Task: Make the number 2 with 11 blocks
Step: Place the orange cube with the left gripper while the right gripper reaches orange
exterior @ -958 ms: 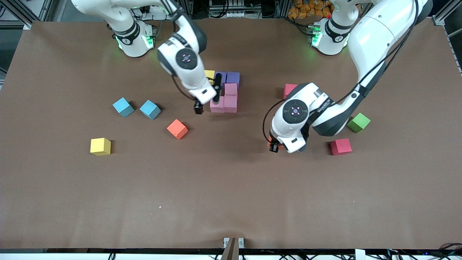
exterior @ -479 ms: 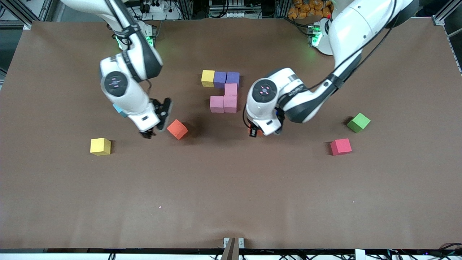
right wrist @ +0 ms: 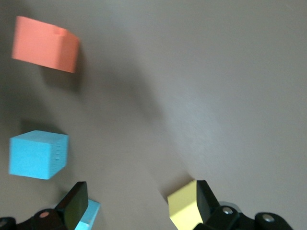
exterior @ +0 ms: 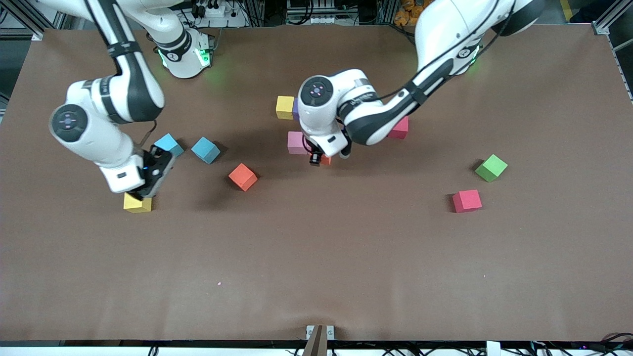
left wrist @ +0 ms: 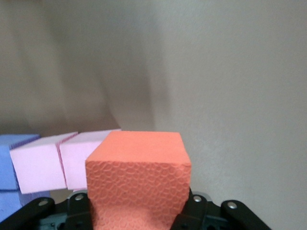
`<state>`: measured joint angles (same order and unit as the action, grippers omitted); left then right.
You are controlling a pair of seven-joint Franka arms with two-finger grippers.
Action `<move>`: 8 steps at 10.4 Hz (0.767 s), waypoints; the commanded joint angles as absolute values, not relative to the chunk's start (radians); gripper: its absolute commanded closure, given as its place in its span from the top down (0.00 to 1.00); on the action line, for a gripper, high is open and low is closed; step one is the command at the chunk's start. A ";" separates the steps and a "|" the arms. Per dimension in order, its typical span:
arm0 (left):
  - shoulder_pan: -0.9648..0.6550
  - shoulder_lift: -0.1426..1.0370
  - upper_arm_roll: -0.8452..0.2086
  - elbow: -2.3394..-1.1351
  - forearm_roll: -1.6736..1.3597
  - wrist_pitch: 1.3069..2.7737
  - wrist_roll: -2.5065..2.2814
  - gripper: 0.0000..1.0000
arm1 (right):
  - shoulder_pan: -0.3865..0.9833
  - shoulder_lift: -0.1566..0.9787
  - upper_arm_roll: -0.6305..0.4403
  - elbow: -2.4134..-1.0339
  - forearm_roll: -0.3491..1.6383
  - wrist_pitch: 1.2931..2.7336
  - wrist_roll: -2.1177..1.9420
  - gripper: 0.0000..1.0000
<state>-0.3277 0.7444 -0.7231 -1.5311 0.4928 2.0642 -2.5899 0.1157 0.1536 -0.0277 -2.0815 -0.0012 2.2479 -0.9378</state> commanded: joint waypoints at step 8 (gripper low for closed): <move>-0.575 0.824 -0.634 -1.359 0.474 2.075 -2.841 0.51 | -0.057 0.192 -0.014 -2.141 -0.002 2.375 -0.565 1.00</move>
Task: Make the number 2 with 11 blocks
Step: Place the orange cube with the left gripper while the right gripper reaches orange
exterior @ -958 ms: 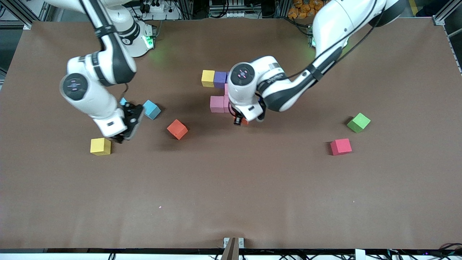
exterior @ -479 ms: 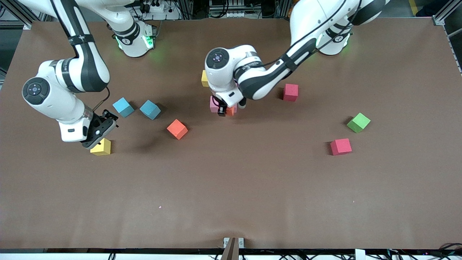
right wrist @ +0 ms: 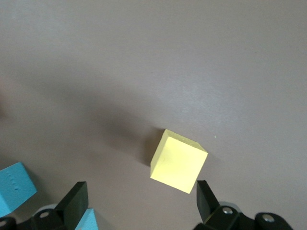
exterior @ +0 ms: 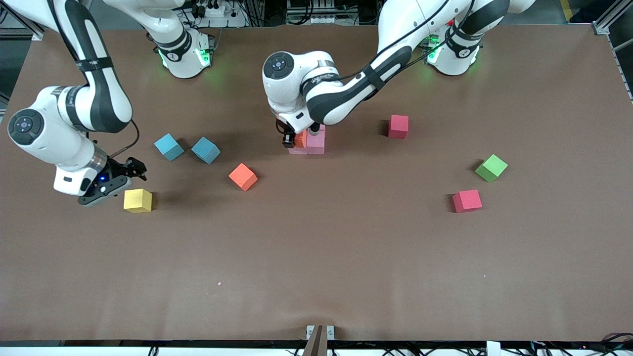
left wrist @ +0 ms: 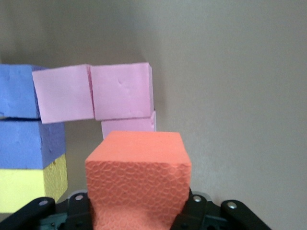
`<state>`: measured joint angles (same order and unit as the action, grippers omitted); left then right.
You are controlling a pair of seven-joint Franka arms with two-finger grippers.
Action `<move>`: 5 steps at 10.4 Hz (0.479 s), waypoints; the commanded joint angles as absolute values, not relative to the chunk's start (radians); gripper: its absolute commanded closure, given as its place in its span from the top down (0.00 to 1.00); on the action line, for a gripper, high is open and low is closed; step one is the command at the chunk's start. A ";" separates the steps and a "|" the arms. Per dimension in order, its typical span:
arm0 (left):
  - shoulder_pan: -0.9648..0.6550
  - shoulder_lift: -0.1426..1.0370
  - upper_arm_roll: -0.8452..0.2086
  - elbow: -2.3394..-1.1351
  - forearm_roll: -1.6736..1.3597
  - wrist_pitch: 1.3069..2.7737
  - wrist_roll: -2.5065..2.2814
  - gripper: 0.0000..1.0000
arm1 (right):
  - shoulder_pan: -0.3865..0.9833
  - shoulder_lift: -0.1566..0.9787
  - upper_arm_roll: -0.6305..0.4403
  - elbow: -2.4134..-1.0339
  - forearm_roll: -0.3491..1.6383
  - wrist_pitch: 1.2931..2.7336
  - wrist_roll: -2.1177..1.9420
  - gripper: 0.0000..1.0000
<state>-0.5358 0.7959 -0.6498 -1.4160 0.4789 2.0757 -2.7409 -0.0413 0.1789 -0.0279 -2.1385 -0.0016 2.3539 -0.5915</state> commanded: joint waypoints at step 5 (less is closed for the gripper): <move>-0.696 0.871 -0.539 -1.289 0.472 2.126 -2.911 0.51 | -0.092 0.227 -0.009 -2.141 0.000 2.373 -0.574 1.00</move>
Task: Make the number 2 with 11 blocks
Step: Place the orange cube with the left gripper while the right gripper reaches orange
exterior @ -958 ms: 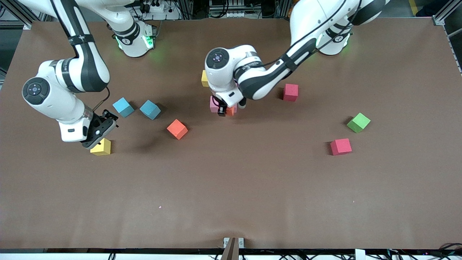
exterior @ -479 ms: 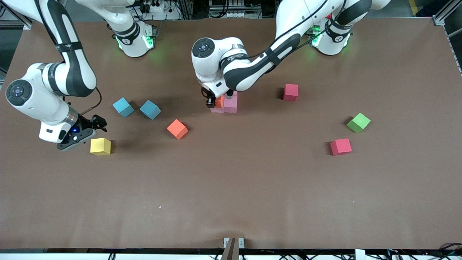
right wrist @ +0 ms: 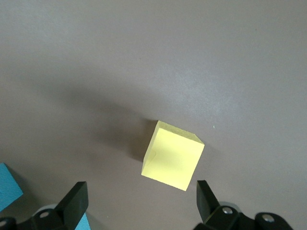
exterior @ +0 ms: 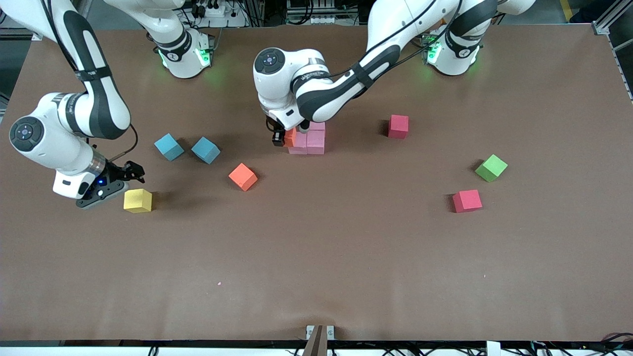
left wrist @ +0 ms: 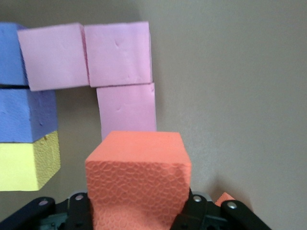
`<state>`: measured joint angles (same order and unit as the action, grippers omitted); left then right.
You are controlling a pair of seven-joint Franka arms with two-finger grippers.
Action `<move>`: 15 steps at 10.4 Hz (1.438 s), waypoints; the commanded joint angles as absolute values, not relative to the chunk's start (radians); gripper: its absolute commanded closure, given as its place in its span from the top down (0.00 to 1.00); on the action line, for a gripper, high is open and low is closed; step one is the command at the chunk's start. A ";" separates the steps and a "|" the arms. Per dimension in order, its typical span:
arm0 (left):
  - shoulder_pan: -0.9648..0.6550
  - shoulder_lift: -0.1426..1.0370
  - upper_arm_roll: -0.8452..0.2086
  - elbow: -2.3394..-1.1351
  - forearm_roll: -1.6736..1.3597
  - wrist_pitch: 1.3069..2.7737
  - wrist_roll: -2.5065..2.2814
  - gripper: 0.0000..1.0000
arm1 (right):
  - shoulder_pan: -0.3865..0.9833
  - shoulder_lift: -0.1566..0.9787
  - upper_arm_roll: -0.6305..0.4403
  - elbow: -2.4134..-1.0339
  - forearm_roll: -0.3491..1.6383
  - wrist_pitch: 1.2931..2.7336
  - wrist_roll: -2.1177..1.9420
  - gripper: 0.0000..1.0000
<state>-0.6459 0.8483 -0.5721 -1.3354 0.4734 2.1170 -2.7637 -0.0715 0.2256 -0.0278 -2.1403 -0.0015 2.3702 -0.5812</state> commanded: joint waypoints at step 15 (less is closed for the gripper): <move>-0.744 0.966 -0.514 -1.246 0.474 2.181 -2.951 0.51 | -0.041 0.268 0.150 -2.141 0.061 2.376 -0.303 1.00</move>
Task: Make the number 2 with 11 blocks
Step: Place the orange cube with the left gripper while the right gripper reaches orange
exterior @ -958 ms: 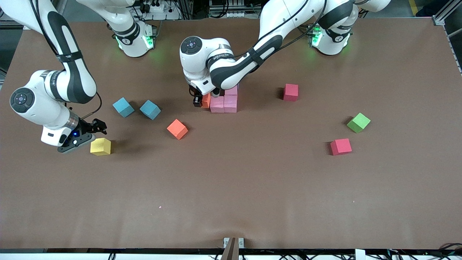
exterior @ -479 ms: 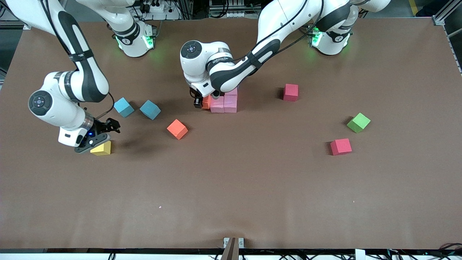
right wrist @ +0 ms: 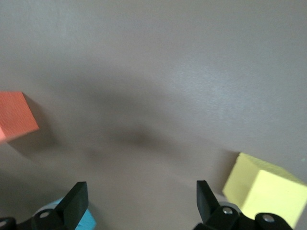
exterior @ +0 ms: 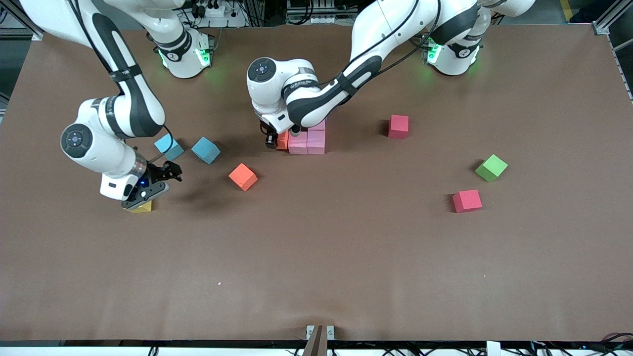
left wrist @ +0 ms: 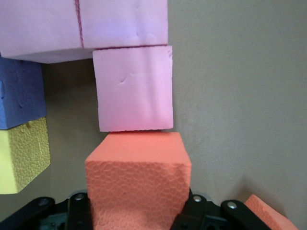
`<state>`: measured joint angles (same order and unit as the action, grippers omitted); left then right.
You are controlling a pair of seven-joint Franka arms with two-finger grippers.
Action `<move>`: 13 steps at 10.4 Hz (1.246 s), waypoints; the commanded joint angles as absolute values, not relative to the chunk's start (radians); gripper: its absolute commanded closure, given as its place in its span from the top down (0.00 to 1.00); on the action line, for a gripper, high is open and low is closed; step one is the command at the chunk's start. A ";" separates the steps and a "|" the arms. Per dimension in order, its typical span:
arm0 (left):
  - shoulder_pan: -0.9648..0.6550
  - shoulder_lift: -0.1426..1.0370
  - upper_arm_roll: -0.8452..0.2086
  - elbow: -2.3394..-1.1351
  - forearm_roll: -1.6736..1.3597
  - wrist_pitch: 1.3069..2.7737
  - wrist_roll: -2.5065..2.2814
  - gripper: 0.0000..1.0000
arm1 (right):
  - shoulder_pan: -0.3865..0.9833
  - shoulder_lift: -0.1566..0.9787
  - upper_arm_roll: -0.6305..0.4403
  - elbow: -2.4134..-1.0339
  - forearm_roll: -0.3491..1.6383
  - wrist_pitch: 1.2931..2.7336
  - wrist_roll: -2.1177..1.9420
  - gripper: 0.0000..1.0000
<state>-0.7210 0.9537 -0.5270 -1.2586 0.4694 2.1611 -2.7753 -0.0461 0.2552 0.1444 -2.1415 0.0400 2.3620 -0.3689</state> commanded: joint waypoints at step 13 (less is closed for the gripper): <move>-0.772 0.999 -0.469 -1.246 0.474 2.207 -2.959 0.82 | 0.035 0.317 0.183 -2.129 0.037 2.393 -0.233 1.00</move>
<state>-0.7492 0.9906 -0.4812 -1.2585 0.4693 2.1991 -2.7787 0.0424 0.3062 0.1730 -2.1410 0.0473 2.3893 -0.2204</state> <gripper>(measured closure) 0.352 0.000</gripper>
